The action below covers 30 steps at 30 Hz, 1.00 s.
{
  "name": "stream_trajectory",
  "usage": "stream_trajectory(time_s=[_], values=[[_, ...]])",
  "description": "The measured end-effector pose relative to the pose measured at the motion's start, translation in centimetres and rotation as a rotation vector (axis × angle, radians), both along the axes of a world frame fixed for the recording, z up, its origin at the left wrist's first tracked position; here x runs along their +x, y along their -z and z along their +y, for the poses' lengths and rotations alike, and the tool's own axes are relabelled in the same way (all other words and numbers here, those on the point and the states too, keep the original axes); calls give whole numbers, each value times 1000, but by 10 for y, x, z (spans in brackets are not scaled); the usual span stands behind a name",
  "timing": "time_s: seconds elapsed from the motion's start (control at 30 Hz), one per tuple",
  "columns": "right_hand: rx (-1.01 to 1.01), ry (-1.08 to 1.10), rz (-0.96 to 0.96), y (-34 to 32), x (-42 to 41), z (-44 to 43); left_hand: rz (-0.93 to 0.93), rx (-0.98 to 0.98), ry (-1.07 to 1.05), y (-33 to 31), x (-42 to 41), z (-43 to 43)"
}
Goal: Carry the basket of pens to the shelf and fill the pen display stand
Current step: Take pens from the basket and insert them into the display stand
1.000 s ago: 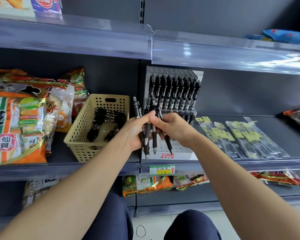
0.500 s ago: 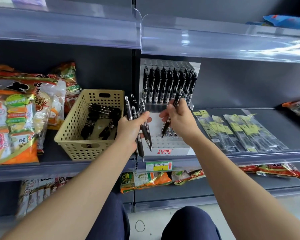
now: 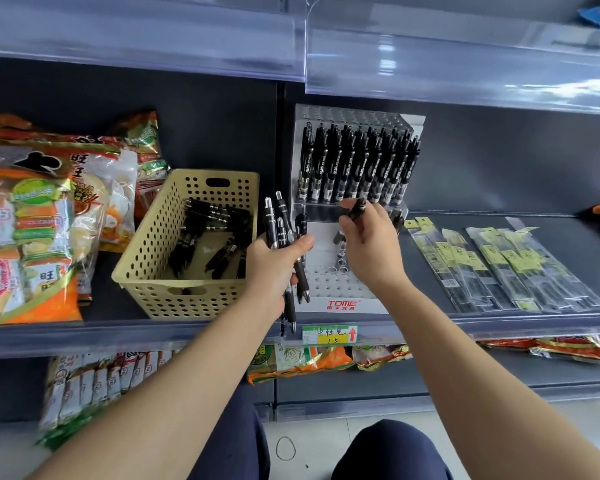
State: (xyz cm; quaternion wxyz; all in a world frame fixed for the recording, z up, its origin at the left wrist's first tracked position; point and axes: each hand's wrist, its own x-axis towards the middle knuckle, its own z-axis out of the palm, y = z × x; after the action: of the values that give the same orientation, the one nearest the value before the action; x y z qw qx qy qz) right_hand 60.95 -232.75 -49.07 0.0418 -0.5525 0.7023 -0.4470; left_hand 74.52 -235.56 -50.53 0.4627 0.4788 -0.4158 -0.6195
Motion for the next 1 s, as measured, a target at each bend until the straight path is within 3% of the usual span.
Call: stream_trajectory(time_s=[0.17,0.77,1.0], values=[[42,143,174,-2,-4,-5,6,-1,14,2,1,-3],[143,206,126,-15,0,-13,-26,-23,43,-12,4,-14],[221,223,209,-8,6,-17,-31,-48,66,-18,5,-15]])
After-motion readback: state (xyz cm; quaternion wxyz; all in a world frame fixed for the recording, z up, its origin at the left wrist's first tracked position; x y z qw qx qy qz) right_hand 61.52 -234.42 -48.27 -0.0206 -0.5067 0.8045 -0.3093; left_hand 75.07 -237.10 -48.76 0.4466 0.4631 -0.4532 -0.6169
